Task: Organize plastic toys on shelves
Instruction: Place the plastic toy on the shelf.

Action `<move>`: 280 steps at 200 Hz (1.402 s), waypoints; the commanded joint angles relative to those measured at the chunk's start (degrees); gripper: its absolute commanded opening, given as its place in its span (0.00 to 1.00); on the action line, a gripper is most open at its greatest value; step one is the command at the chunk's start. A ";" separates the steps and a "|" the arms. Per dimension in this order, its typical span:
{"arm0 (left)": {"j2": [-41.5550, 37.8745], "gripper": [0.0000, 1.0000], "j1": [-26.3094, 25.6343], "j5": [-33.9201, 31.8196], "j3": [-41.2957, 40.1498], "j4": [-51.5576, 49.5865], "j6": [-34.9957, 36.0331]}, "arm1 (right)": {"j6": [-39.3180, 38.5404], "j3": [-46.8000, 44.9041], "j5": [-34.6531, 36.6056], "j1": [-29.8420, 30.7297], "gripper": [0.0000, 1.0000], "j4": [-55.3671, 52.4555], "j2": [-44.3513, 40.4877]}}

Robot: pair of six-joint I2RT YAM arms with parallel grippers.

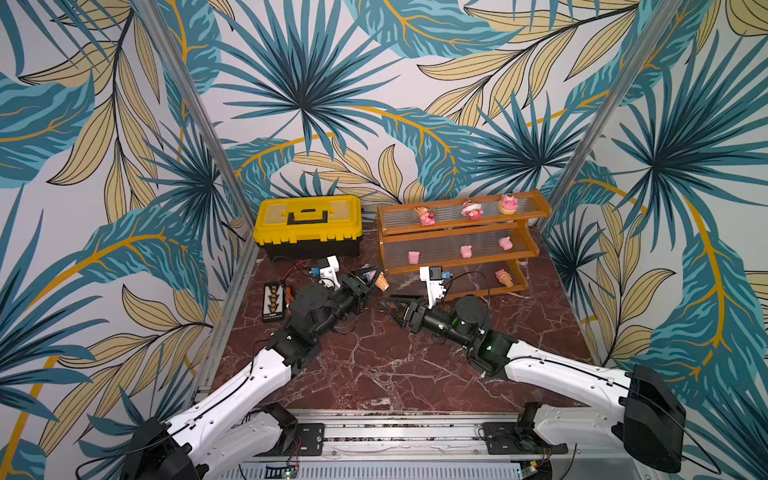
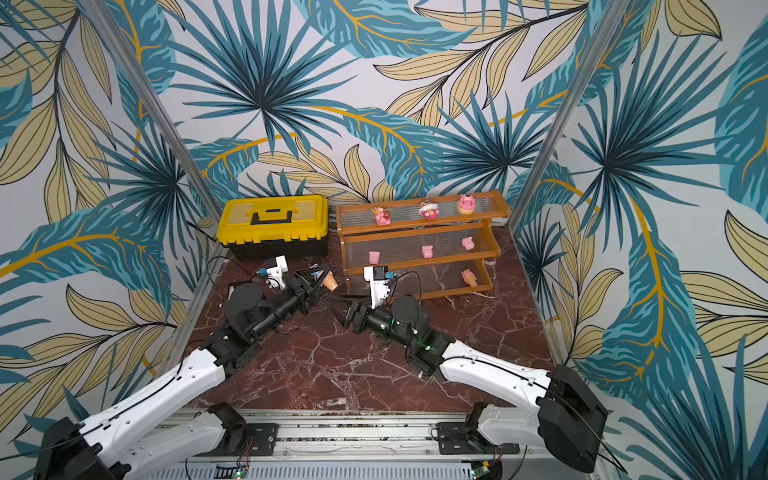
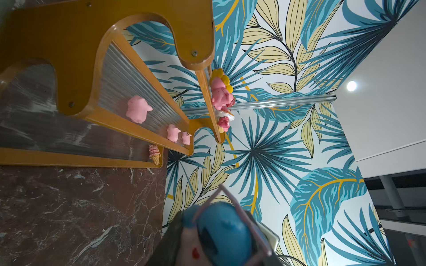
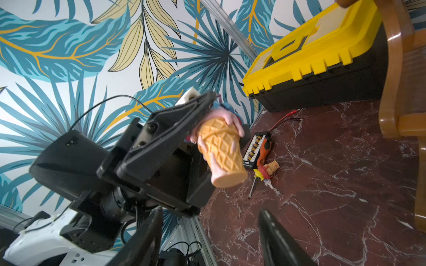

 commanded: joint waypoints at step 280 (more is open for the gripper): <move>-0.80 0.84 2.87 4.38 -4.35 2.34 0.22 | -4.83 -8.52 5.33 -9.18 0.03 -2.44 -8.36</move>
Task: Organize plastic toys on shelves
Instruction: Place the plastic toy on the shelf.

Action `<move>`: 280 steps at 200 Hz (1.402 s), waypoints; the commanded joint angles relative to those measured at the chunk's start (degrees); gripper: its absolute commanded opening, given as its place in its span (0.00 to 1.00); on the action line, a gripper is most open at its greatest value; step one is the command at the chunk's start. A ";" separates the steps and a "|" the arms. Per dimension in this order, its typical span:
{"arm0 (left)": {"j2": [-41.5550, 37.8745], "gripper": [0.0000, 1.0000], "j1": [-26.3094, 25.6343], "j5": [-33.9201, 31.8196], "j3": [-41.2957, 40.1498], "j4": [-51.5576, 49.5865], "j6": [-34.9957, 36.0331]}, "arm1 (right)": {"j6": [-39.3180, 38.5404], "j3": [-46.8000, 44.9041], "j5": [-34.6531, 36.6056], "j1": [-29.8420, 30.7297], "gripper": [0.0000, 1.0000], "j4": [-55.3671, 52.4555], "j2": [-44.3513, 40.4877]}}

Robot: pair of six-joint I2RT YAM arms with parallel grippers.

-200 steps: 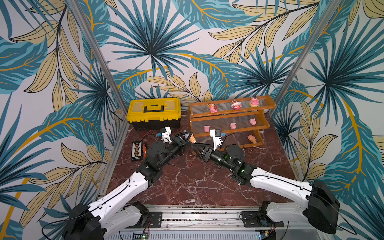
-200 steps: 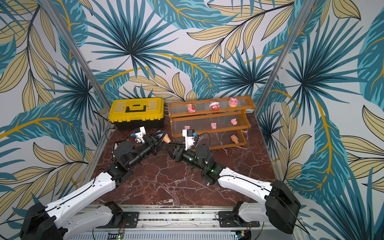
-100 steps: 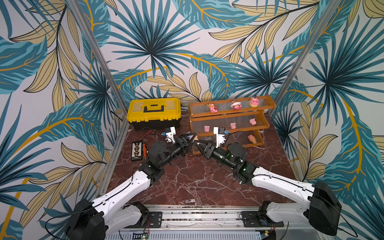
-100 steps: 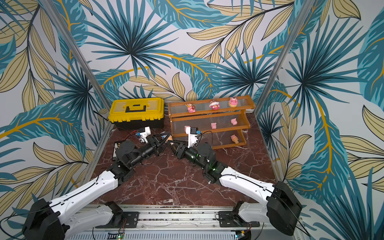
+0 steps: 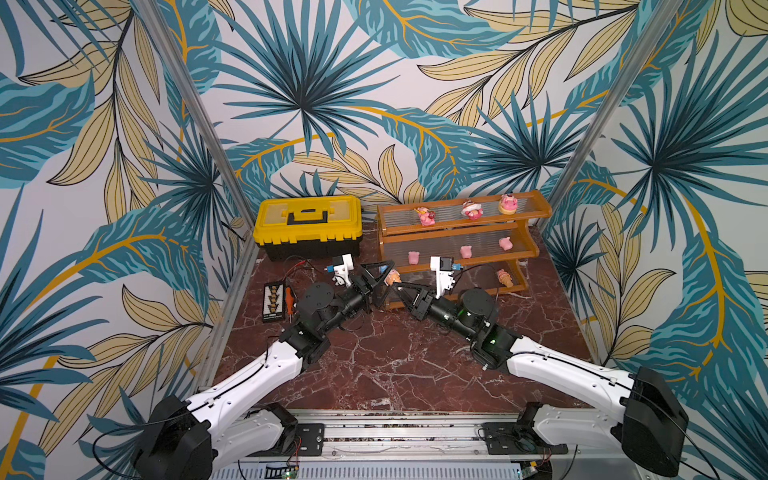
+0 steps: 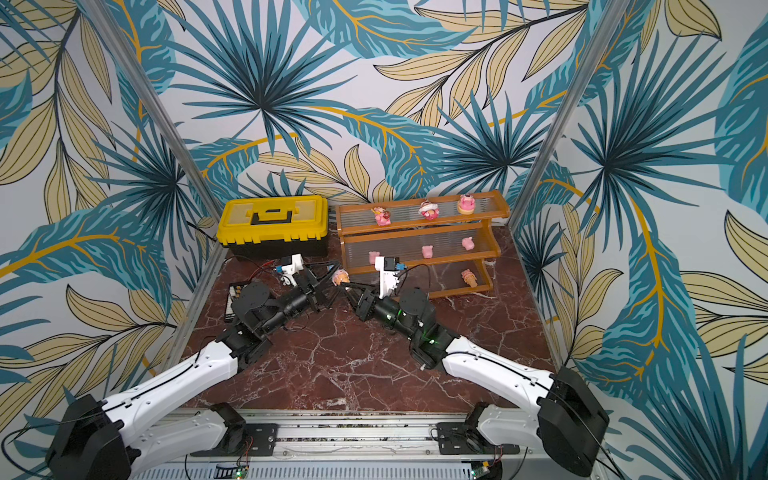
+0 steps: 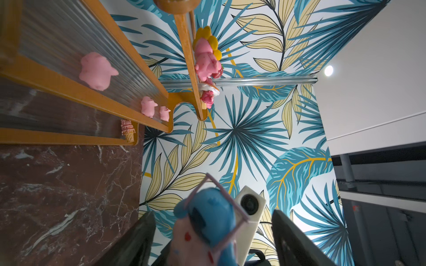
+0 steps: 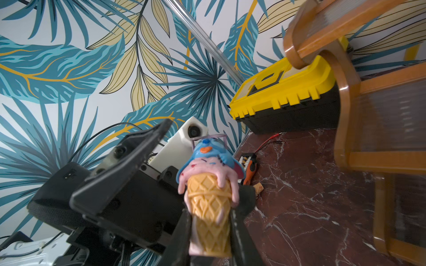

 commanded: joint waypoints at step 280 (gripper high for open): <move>-20.78 0.87 25.89 -10.08 5.58 -67.26 61.03 | -10.12 -6.12 14.96 -34.80 0.39 5.45 28.91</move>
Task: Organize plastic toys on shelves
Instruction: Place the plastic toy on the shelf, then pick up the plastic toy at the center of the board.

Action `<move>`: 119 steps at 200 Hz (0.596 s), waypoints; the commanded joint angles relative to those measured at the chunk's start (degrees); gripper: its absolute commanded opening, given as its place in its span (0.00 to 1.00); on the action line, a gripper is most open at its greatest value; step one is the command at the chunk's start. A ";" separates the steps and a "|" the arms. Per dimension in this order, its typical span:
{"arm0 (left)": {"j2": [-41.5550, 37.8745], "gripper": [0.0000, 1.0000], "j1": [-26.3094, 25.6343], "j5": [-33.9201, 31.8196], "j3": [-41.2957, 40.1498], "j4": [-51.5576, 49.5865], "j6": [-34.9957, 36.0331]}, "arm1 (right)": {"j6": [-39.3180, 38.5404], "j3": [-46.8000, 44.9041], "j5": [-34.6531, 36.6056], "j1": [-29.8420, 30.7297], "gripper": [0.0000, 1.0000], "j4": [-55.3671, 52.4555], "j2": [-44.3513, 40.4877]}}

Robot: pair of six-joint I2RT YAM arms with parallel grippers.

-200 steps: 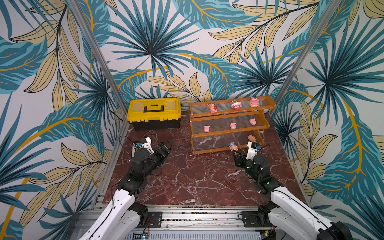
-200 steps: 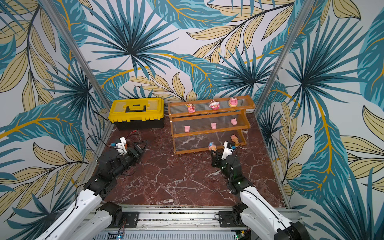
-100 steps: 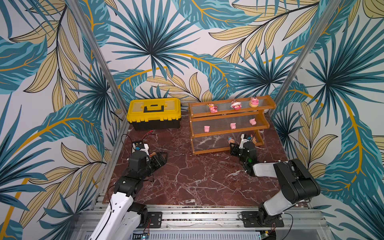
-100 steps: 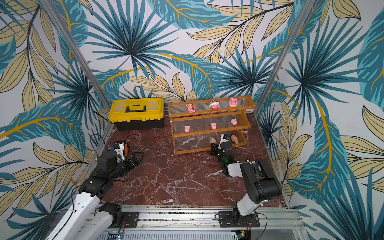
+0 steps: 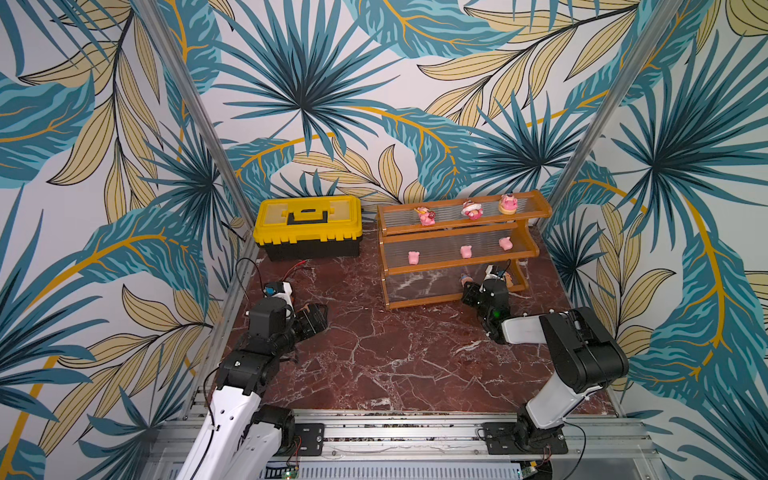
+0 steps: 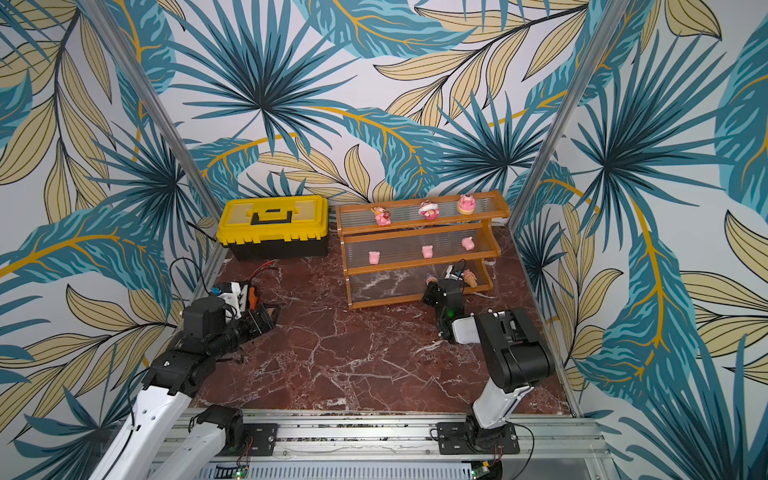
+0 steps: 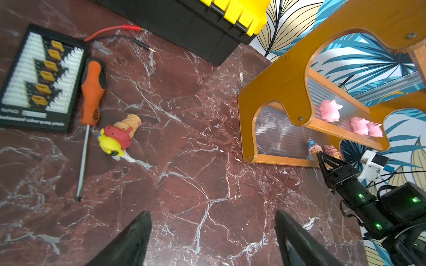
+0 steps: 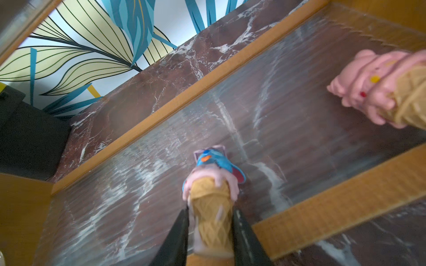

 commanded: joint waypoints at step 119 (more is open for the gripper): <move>39.89 0.80 6.50 -11.70 20.74 -14.45 23.01 | 8.83 -17.81 -26.54 -1.91 0.63 -18.18 -47.67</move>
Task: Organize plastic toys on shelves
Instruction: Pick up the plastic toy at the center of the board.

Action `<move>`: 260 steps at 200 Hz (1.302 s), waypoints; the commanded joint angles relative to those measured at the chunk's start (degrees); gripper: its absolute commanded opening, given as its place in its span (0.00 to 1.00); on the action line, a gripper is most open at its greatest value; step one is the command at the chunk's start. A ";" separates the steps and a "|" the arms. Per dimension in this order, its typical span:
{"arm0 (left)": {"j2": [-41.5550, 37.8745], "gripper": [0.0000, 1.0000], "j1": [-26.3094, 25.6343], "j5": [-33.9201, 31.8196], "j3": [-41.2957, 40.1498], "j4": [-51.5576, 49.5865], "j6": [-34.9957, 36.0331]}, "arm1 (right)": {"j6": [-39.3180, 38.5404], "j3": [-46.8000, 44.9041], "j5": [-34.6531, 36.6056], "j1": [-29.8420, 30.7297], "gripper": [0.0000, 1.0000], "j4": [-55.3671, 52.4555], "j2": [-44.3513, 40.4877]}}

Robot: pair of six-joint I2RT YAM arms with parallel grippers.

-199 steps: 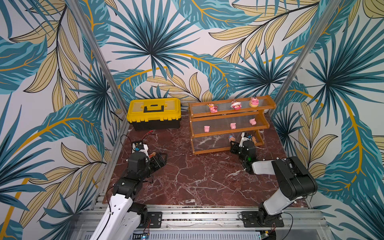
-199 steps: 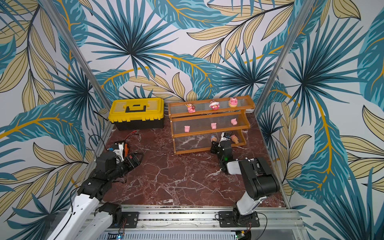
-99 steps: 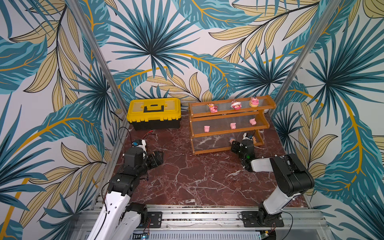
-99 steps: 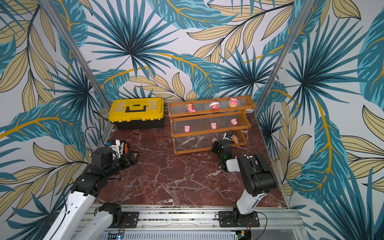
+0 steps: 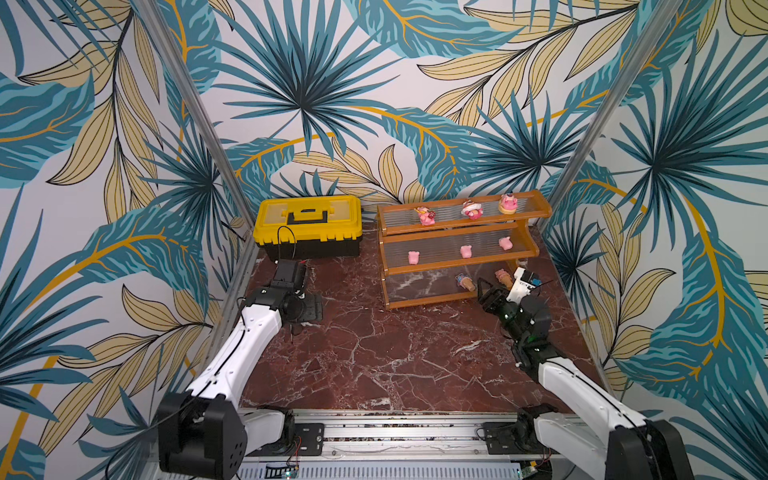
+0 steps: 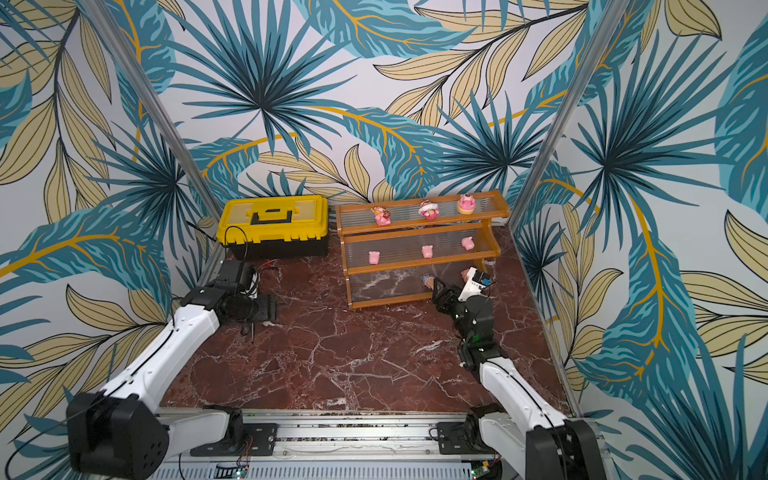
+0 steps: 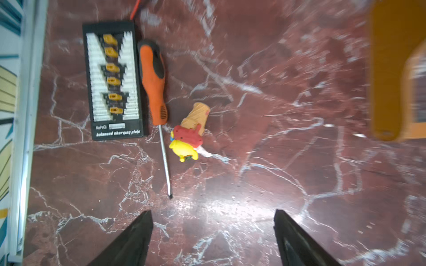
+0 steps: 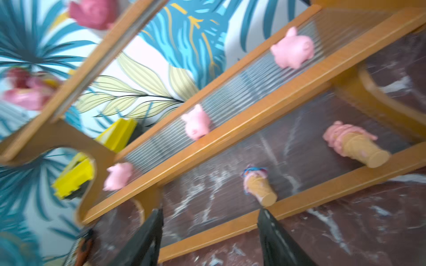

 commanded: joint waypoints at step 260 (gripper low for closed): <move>32.97 0.30 1.63 4.59 20.12 -8.25 26.42 | 11.39 -4.80 -14.33 3.39 0.62 -14.75 -21.54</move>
